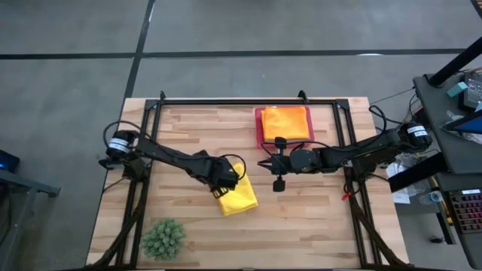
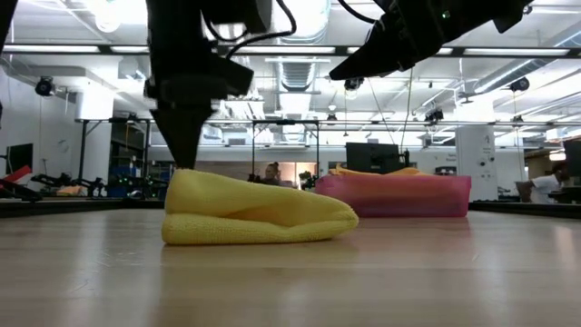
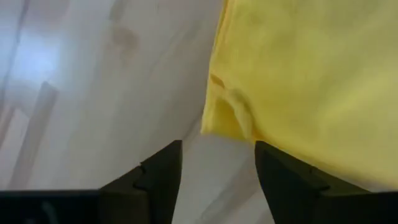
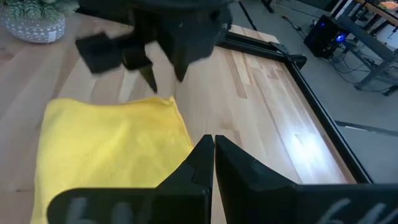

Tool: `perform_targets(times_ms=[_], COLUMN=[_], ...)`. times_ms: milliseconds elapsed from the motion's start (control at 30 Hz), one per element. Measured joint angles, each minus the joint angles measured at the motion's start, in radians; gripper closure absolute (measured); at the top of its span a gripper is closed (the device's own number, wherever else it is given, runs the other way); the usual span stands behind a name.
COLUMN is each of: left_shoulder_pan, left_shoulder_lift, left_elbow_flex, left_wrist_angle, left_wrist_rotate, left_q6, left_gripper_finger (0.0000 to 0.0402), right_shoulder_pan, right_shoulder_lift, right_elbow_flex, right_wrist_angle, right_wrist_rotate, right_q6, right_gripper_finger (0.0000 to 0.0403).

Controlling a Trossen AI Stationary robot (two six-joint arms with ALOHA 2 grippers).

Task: Fold microfiber towels
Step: Fold the yellow microfiber cloth

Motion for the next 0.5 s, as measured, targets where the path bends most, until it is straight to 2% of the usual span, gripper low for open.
perform_targets(times_ms=[100, 200, 367, 500], left_shoulder_pan=[-0.015, -0.06, -0.17, -0.241], left_shoulder_lift=[-0.027, -0.057, -0.067, -0.051], left_elbow_flex=[0.035, 0.035, 0.003, -0.027], left_wrist_angle=[-0.033, 0.048, 0.252, 0.408], left_wrist_rotate=[0.084, 0.157, 0.165, 0.165], left_q6=[0.093, 0.224, 0.442, 0.515], left_gripper_finger=[0.021, 0.0209, 0.0208, 0.0225], right_shoulder_pan=[0.0, 0.0, 0.008, 0.048], right_shoulder_lift=[0.0, 0.0, 0.013, 0.078], right_elbow_flex=[0.0, 0.0, 0.0, 0.0], right_wrist_angle=[-0.001, -0.001, -0.002, 0.013], right_wrist_rotate=[-0.013, -0.055, -0.138, -0.158], right_q6=[0.0, 0.0, 0.058, 0.119], right_gripper_finger=[0.0394, 0.0394, 0.0394, 0.0394])
